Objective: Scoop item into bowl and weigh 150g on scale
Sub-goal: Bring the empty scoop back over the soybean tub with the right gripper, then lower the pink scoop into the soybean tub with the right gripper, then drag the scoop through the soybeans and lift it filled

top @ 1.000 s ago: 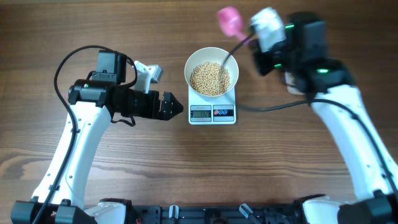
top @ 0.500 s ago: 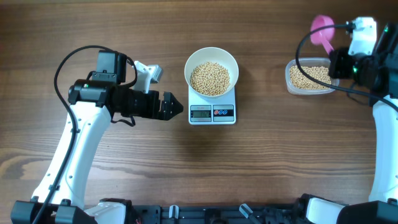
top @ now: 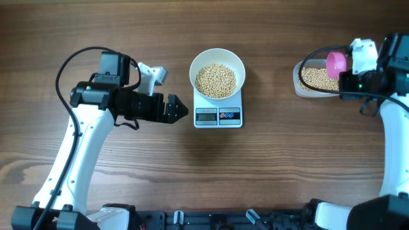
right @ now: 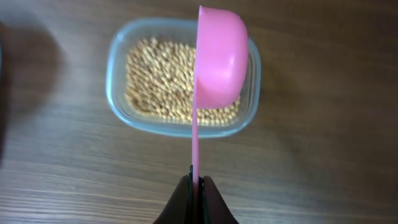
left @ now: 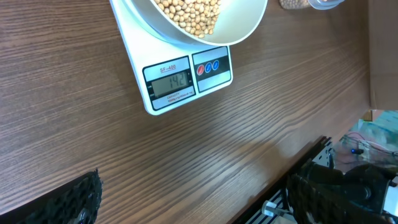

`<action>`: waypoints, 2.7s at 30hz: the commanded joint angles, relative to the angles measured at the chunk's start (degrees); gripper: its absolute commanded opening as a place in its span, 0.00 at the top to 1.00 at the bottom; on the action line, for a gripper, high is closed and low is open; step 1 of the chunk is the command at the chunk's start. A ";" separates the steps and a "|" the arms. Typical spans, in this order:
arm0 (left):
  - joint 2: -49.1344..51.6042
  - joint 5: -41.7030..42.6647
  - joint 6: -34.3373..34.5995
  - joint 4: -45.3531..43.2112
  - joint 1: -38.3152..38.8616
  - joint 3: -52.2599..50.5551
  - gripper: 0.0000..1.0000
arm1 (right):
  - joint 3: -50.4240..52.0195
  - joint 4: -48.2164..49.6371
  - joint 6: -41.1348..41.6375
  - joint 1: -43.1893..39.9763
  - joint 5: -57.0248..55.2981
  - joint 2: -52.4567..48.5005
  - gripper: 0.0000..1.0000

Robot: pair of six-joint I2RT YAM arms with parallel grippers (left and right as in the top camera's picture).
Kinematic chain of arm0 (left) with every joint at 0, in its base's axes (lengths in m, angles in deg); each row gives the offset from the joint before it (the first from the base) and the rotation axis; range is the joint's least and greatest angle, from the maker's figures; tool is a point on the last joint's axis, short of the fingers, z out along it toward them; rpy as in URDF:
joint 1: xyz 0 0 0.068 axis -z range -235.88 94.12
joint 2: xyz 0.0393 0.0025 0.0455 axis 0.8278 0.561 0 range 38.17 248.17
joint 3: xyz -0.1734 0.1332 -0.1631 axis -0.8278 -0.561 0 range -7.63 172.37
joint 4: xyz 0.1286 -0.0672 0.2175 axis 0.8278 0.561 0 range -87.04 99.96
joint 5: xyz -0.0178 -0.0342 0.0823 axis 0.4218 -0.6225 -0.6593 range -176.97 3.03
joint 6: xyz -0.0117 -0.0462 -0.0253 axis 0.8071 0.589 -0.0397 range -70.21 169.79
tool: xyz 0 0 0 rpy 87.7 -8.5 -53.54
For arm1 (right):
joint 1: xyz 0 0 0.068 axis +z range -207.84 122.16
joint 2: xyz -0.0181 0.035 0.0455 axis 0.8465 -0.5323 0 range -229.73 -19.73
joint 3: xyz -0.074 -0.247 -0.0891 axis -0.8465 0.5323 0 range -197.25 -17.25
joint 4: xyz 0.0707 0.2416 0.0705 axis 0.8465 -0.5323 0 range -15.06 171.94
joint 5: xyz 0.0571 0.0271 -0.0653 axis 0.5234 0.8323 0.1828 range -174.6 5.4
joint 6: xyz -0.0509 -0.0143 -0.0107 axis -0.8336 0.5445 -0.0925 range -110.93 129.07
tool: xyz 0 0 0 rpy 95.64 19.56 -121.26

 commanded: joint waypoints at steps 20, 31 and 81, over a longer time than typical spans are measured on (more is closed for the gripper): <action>0.02 1.07 -1.14 -0.11 -0.24 -0.57 0.00 | 0.83 2.12 11.82 6.95 -12.09 -9.79 0.96; 0.02 1.07 -1.14 -0.11 -0.24 -0.57 0.00 | 0.85 1.42 12.98 6.95 -4.07 -9.79 0.96; 0.02 1.07 -1.14 -0.11 -0.24 -0.57 0.00 | 0.94 -2.58 14.36 6.93 13.94 -9.79 0.96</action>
